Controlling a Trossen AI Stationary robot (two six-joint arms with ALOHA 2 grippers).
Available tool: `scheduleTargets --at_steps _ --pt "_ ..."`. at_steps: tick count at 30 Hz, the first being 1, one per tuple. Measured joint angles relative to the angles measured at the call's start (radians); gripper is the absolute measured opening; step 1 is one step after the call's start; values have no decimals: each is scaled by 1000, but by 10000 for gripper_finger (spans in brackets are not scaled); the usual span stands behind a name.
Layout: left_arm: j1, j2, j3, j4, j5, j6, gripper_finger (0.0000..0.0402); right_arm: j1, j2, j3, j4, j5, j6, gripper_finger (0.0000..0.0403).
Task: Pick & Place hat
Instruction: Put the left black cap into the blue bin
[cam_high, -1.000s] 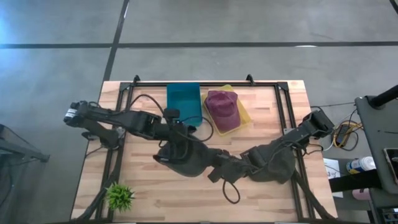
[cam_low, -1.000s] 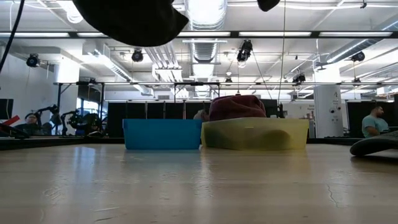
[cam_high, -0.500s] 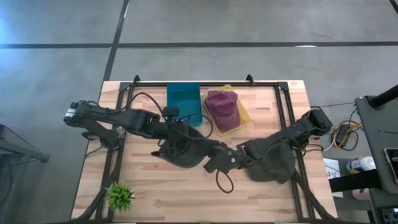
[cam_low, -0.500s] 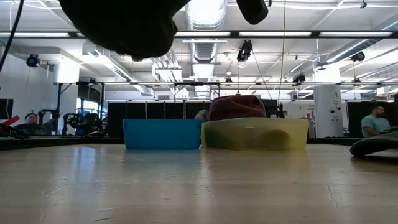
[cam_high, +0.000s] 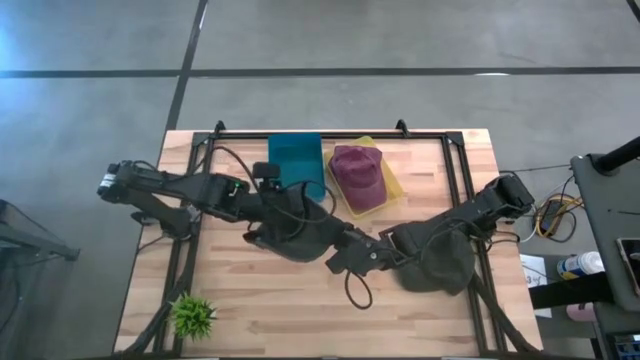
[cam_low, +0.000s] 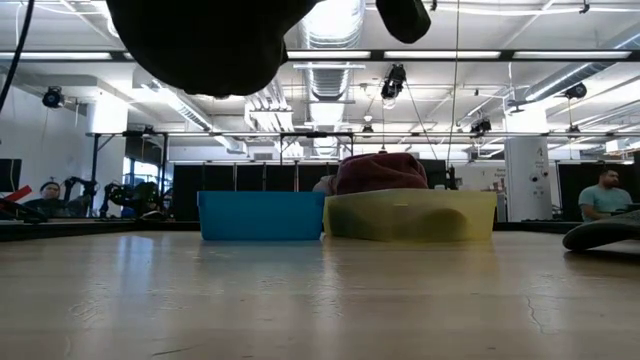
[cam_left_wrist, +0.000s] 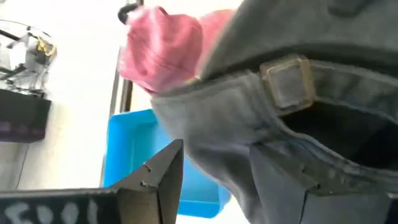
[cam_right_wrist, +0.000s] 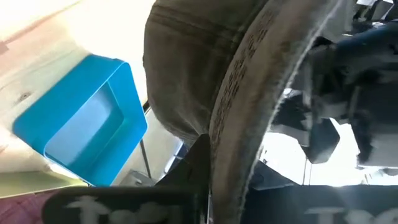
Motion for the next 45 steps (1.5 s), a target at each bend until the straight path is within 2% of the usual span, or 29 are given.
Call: scheduleTargets --at_steps 6,14,18,21,25,28,32,37,40,42,45 --pt "1 -50 42 -89 -67 7 178 -4 0 -1 -5 19 11 13" --pt "19 -117 44 -166 -93 -1 178 -2 -2 -2 -14 36 27 13" --pt "25 -149 44 -318 -111 -6 178 -1 -2 -2 -14 34 37 13" --pt "16 -191 46 -388 -178 -88 178 1 -2 -3 -20 35 91 13" --pt "-26 -244 47 -369 -182 -251 178 8 -2 -8 -85 26 202 13" --pt "-61 -257 34 -371 -183 -311 178 21 -2 -11 -161 -40 374 13" --pt "-93 -250 -3 -371 -188 -331 178 45 -2 -15 -152 -131 710 13" --pt "-100 -229 -68 -372 -198 -306 178 56 13 -30 -102 -155 1014 13" --pt "-100 -212 -102 -371 -198 -281 178 55 26 -31 -106 -262 1269 13" --pt "-100 -201 -114 -371 -197 -278 178 53 33 -41 -169 -303 1458 13" --pt "-100 -191 -121 -369 -182 -284 178 25 49 -90 -180 -520 1718 13"
